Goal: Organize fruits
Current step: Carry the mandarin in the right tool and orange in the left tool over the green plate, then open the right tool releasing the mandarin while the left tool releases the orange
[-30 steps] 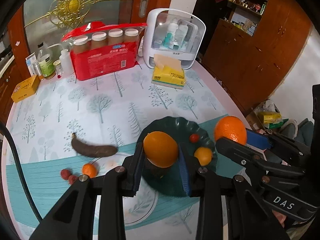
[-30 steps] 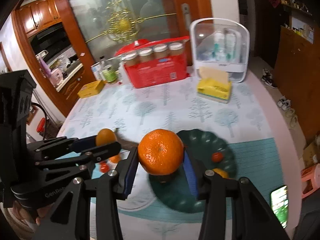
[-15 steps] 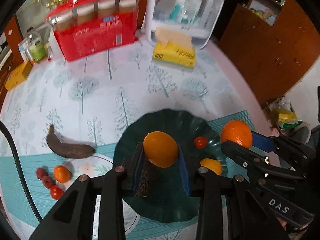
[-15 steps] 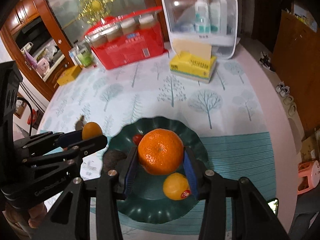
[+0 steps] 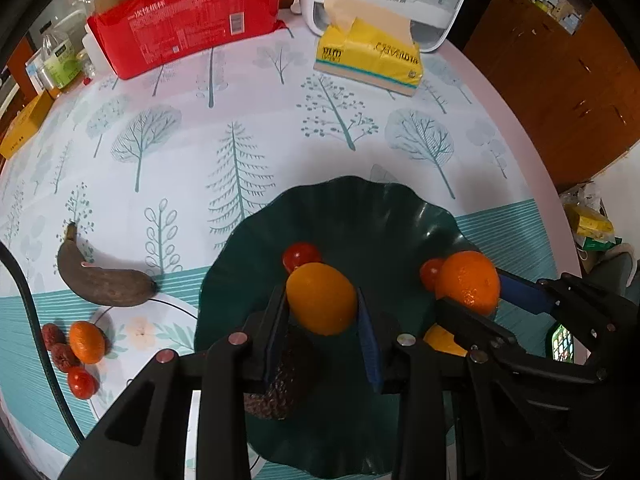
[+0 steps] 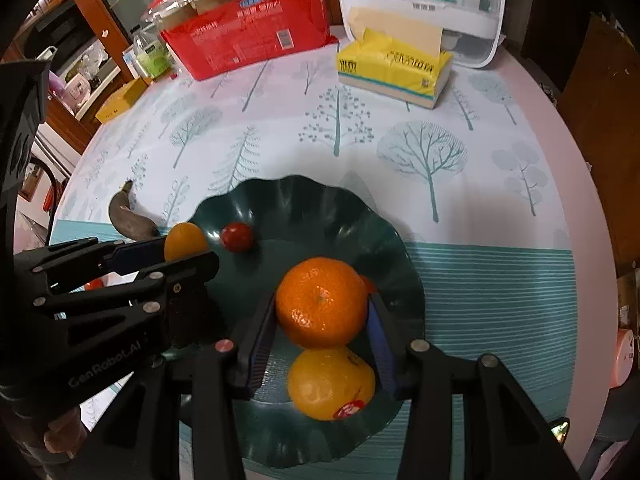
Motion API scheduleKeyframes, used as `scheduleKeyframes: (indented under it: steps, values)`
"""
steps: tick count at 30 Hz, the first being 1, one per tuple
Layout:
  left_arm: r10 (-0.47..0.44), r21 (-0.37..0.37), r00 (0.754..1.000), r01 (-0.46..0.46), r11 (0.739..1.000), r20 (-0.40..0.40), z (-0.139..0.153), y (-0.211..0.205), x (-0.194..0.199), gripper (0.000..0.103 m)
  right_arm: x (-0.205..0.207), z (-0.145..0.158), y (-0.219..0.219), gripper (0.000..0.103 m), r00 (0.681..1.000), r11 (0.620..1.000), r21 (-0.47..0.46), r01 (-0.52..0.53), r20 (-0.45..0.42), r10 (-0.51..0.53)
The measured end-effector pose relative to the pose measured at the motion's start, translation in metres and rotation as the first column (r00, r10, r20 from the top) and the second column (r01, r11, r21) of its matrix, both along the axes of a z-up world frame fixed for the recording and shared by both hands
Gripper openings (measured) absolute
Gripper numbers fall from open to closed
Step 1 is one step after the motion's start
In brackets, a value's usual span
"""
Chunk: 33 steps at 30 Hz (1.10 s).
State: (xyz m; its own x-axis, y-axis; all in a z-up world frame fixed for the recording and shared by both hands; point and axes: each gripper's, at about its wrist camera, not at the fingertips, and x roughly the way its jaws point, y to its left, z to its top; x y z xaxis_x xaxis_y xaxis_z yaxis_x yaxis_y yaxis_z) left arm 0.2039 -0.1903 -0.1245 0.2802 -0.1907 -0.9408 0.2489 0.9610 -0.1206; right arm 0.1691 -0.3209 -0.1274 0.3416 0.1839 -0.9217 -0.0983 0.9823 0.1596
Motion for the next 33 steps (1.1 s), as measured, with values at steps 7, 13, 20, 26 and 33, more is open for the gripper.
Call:
scheduleKeyframes:
  steps: [7,13,20,26,33]
  values:
    - [0.011,0.030,1.000,-0.010,1.000,-0.011,-0.008,-0.001,-0.002,0.043,0.002,-0.012,-0.001,0.046,1.000,1.000,-0.015,-0.008,-0.020,0.008]
    - [0.056,0.023,0.998,-0.056,0.998,-0.002,-0.005,0.013,-0.002,0.066,0.004,-0.014,-0.007,0.046,0.999,1.000,0.016,0.004,-0.039,-0.003]
    - [0.079,0.000,0.997,-0.079,0.997,0.021,0.006,0.019,-0.010,0.079,0.000,-0.010,-0.004,0.046,1.000,1.000,0.013,-0.006,-0.026,0.006]
    - [0.076,-0.008,0.996,-0.076,0.997,0.041,0.018,0.020,-0.018,0.080,-0.006,0.002,0.003,0.046,1.000,1.000,0.011,-0.026,0.006,0.026]
    - [0.072,-0.036,0.995,-0.070,0.997,0.063,0.035,0.024,-0.032,0.080,-0.014,0.013,0.004,0.046,0.999,1.000,0.007,-0.024,0.027,0.023]
